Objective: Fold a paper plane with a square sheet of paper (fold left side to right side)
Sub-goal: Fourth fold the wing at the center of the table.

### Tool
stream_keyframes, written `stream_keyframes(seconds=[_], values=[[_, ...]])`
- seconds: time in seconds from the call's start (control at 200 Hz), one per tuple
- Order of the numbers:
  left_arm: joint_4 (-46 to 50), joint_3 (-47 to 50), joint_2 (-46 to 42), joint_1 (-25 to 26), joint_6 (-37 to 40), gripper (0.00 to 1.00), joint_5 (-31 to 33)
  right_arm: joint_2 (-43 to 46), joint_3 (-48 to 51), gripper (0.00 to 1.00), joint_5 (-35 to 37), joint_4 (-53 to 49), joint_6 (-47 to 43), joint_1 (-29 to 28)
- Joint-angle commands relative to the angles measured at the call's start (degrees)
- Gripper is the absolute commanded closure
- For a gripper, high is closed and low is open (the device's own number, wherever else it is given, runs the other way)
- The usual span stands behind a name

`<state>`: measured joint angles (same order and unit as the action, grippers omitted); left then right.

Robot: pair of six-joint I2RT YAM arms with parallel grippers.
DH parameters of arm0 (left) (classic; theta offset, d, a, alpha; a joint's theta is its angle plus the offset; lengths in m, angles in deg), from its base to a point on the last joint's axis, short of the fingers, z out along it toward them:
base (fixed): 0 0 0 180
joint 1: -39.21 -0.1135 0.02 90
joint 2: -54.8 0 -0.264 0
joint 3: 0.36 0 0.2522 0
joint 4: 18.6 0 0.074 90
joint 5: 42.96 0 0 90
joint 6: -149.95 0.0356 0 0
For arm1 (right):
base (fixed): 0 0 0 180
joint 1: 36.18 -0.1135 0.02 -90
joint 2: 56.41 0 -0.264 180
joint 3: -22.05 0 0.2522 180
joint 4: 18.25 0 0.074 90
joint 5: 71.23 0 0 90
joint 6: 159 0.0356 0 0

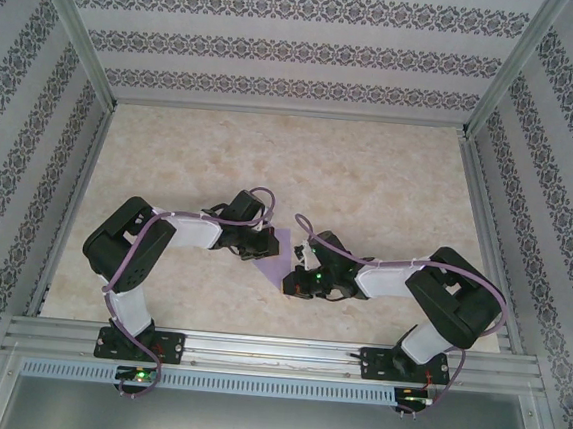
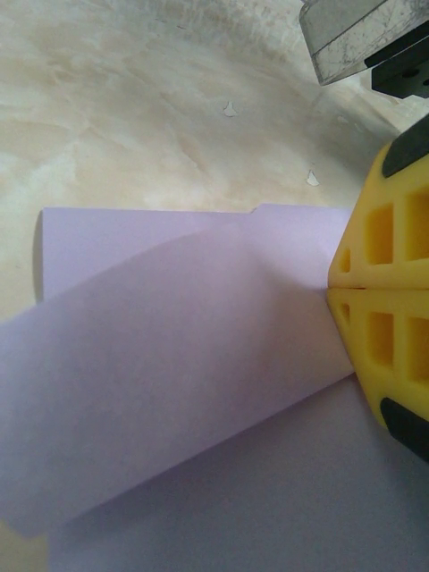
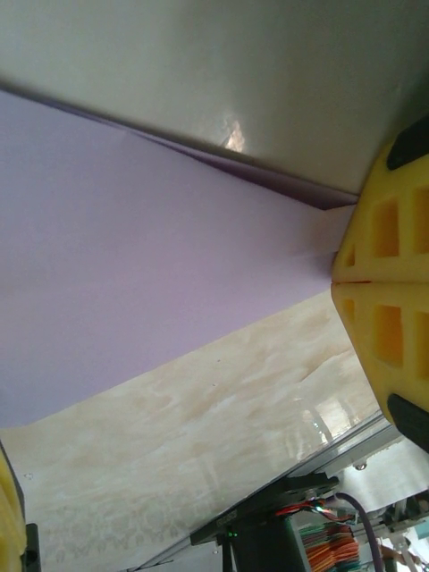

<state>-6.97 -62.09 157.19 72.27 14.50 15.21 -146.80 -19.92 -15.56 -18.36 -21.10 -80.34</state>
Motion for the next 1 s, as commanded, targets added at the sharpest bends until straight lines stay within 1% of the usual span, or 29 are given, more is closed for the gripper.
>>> stream_keyframes(seconds=[0.0,0.265,0.43,0.545,0.645,0.754,0.994], values=[[4.88,1.2,1.15,0.34,0.68,0.94,5.06,0.66,2.36,1.0,0.14,-3.77,0.61,-1.56],[4.42,1.51,1.06,0.24,0.37,0.94,5.2,4.66,5.42,1.0,-0.55,-5.12,1.36,-2.6],[4.36,1.56,1.05,0.25,0.47,0.94,5.0,12.23,5.08,1.0,-1.42,-8.07,1.21,-2.34],[4.13,1.68,1.15,0.26,0.49,0.94,4.93,18.03,4.28,1.0,-2.65,-10.52,0.0,-0.28],[3.5,1.85,1.23,0.25,0.2,0.94,4.71,20.37,3.36,1.0,-2.68,-10.43,-0.57,1.8],[3.32,1.83,1.1,0.25,0.1,0.94,4.72,18.85,0.62,1.0,0.12,-9.69,-1.52,2.07],[3.34,1.72,1.14,0.29,0.08,0.94,4.85,8.47,-5.59,1.0,4.75,-6.79,-3.23,1.78]])
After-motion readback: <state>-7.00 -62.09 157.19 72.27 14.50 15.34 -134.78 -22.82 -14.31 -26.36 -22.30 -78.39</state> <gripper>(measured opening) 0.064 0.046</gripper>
